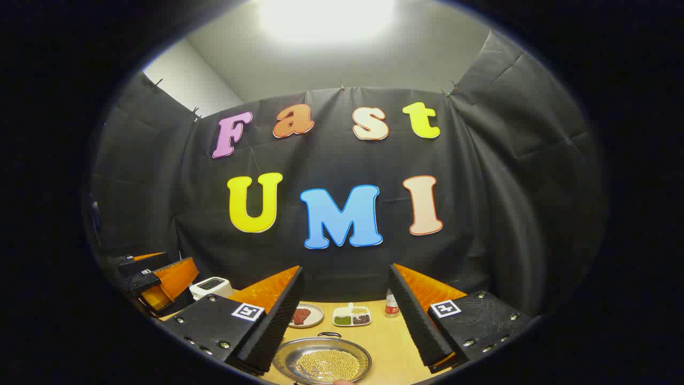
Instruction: First push the handle of the pot to place it horizontally, then grasp the pot with both hands and set it on the induction cooktop.
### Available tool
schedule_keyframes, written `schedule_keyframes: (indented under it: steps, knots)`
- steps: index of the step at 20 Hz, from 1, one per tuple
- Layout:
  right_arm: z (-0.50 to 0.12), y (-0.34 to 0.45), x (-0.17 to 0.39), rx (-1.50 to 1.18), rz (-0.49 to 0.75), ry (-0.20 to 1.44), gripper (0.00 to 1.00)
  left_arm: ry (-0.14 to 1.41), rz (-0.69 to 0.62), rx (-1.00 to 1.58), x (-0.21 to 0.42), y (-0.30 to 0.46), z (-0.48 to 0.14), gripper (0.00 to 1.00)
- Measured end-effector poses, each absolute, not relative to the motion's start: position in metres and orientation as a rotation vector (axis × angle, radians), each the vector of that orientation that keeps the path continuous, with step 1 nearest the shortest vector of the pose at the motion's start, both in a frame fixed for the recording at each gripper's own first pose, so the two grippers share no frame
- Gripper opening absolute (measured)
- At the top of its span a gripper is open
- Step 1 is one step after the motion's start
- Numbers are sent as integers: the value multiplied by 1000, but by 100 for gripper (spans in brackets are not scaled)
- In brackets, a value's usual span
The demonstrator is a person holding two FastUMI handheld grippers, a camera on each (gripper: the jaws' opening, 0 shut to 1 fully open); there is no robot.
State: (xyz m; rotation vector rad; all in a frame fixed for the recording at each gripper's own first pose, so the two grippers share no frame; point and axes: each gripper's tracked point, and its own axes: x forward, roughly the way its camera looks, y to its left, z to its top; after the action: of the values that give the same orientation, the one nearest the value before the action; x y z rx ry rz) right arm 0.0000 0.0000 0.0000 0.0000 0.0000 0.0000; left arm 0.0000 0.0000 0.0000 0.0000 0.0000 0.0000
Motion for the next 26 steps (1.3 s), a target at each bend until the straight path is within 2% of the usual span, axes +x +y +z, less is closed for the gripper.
schedule_keyframes:
  steps: [19,26]
  knots:
    - [-24,-9,11,17,-22,67,98,24,-34,22,17,-8,-6,99]
    - [-43,-13,17,33,-41,126,98,76,-70,25,21,-12,-31,99]
